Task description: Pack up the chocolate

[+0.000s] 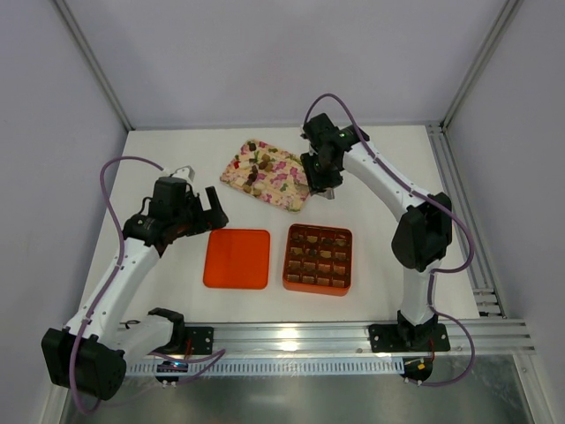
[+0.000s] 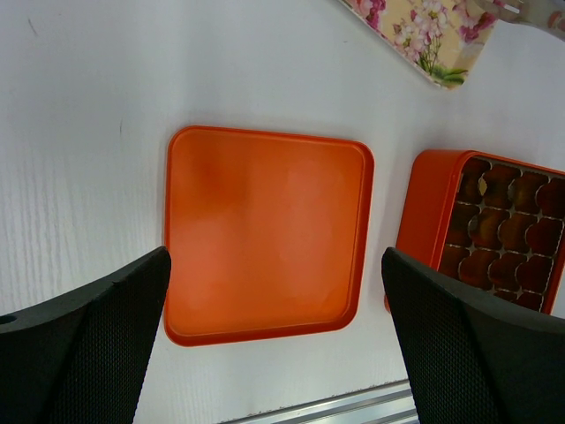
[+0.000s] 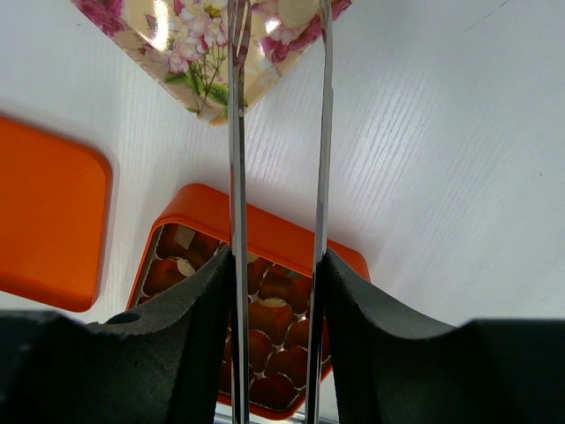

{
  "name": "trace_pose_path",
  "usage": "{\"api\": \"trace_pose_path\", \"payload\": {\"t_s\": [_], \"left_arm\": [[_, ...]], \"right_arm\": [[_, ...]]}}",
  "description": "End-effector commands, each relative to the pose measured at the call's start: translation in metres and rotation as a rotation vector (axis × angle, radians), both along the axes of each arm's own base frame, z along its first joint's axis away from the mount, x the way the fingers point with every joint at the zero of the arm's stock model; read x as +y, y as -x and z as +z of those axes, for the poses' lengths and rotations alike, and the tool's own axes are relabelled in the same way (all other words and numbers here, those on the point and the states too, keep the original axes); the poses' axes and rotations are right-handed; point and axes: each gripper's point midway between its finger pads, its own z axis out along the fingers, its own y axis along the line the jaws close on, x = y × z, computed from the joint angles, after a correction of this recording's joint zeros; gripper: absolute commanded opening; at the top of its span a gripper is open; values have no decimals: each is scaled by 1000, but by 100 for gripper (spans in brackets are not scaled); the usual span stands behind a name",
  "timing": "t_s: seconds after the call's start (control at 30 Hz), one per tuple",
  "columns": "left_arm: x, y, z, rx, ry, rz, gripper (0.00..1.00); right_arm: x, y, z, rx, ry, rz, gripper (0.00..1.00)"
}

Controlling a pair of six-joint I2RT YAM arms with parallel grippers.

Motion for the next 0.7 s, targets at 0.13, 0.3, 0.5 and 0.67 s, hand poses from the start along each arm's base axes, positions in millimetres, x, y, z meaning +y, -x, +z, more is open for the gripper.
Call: {"api": "trace_pose_path", "payload": {"t_s": [0.13,0.3,0.5,0.67], "left_arm": [[-3,-6,12,-41,23,-8,100],[-3,-6,13,-45,26,-8,100],[-4,-6,13,-43,27,-11,100],[-4,-6,13,-44,27,-9,100]], "right_arm": [[-3,-5,4,-25,5,-27,45],[-5,-4,-4,-4,2,-31,45],[-1,-1,-12,25,-8,-12,42],[1,1,-17,42,-10,-2,42]]}}
